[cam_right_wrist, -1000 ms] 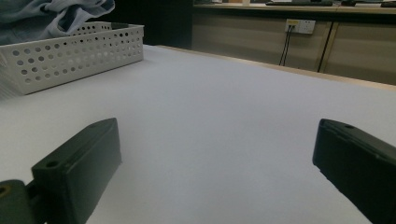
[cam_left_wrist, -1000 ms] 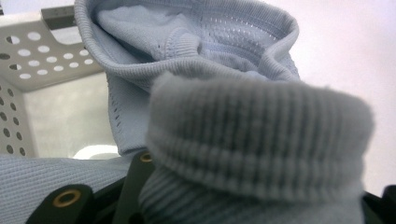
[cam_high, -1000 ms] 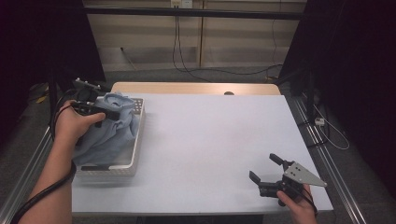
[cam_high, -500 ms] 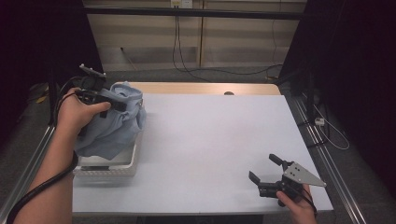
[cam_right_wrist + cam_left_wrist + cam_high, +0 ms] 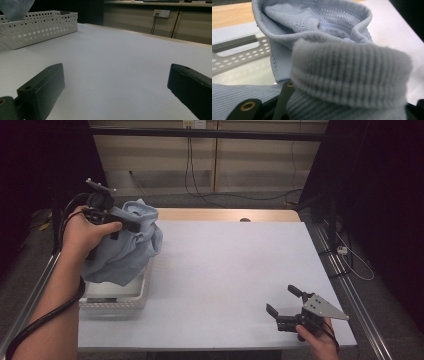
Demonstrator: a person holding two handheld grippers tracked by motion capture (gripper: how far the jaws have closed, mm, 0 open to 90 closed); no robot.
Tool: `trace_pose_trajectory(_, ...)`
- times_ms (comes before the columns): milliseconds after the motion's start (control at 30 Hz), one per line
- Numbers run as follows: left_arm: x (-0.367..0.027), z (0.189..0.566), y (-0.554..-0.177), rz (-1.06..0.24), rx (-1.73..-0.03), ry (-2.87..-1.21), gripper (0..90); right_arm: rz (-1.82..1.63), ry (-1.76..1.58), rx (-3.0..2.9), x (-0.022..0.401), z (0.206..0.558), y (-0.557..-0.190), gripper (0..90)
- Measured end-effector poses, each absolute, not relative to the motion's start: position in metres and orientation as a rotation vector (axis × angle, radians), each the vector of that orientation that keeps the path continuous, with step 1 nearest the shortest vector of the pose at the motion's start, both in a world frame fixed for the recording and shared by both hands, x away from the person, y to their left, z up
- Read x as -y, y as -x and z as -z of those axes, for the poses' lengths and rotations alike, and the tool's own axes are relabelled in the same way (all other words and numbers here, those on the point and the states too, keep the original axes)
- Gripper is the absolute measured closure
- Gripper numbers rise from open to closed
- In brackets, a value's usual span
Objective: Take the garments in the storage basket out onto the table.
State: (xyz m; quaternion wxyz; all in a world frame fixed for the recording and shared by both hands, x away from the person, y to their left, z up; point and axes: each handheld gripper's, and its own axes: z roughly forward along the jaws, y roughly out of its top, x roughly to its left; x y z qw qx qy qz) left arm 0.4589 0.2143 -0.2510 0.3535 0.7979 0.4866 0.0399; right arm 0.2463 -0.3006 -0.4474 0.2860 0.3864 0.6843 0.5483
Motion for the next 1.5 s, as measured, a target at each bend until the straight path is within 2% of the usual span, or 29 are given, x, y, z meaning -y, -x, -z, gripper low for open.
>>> trace_pose_trajectory(533, -0.178, 0.237, -0.453, -0.098, -1.172, -2.077, 62.5, -1.47, -1.03, -1.827, 0.301, 0.447, -0.246, 1.0)
trace_pose_trajectory(1500, -0.117, 0.271, -0.438, -0.002, -1.011, -2.066, 62.2, -1.464, -1.024, -1.831, 0.3, 0.447, -0.246, 1.0)
